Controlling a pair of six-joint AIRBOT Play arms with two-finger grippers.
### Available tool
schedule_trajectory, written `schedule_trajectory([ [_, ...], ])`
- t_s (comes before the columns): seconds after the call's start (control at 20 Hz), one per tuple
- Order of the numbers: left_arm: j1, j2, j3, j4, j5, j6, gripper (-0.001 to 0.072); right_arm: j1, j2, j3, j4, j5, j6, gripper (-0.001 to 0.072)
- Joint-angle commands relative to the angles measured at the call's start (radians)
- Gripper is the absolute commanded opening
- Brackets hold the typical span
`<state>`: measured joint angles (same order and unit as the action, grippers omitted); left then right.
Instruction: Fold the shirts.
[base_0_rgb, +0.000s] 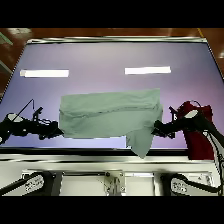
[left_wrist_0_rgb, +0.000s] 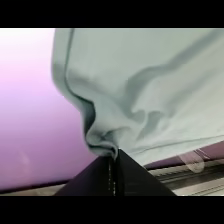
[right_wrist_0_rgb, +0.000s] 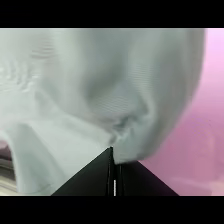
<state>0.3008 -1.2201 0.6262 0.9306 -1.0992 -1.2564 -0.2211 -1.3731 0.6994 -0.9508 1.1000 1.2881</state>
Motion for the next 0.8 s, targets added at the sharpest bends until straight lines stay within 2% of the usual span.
schedule_trajectory([
  [0.0,0.000,0.038,0.085,0.000,0.043,0.035,0.0035,0.010,0.074,0.077,0.064,0.003,-0.054,0.0062],
  [0.15,-0.003,0.024,0.237,0.000,0.061,-0.024,0.0034,0.036,0.092,0.249,0.078,-0.091,0.053,0.0061],
  [0.35,-0.032,-0.109,0.426,-0.006,0.072,-0.060,0.0035,0.098,-0.058,0.499,0.078,-0.172,0.120,0.0061],
  [0.5,-0.061,-0.258,0.577,-0.007,0.069,-0.103,0.0036,0.112,-0.214,0.653,0.079,-0.186,0.150,0.0062],
  [0.65,-0.102,-0.396,0.682,-0.024,0.068,-0.103,0.0037,0.112,-0.344,0.729,0.083,-0.192,0.150,0.0063],
  [0.75,-0.122,-0.471,0.718,-0.024,0.068,-0.103,0.0049,0.112,-0.400,0.734,0.082,-0.220,0.148,0.0123],
])
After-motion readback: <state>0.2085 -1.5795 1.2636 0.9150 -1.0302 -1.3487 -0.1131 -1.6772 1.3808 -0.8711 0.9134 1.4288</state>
